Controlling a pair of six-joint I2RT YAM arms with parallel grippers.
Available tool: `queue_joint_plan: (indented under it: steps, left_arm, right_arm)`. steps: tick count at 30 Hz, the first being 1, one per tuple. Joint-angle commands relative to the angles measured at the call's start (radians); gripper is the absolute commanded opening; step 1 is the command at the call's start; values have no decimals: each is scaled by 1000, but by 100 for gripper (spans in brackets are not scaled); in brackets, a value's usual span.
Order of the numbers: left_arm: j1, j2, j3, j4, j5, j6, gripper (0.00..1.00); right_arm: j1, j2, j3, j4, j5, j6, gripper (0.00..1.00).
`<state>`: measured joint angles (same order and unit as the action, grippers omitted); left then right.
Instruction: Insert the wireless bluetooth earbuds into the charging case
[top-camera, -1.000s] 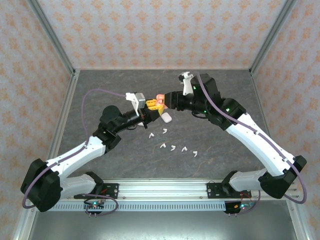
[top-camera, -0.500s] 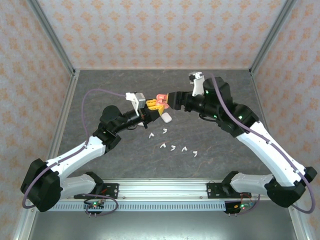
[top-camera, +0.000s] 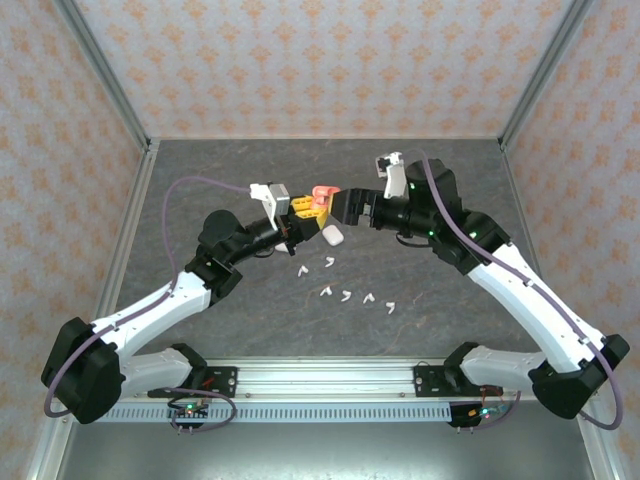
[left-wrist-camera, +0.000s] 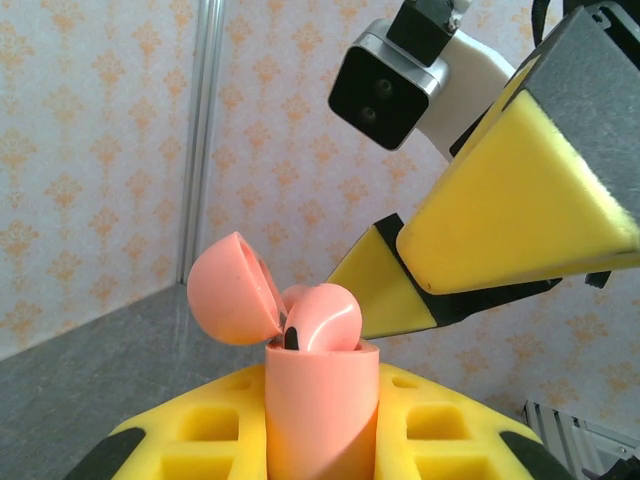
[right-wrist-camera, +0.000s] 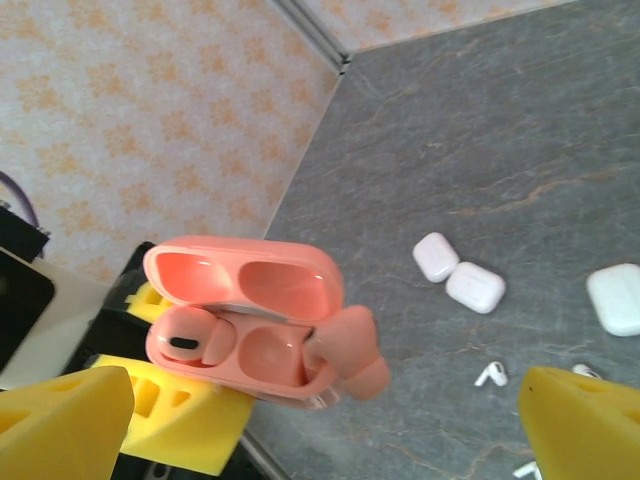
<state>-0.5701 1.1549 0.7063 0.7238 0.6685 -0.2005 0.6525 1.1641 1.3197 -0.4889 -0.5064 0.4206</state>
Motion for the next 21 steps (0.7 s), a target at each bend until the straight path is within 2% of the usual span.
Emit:
queue_joint_plan:
  steps: [1, 16, 21]
  left_arm:
    - [-13, -1, 30, 55, -7, 7, 0]
    - [-16, 9, 37, 40, -16, 21, 0]
    - [-16, 13, 36, 35, -22, 24, 0]
  right_arm:
    - [-3, 10, 0, 85, -77, 26, 99]
    - [-4, 52, 44, 70, -141, 20, 89]
    - [-4, 60, 66, 29, -129, 0, 89]
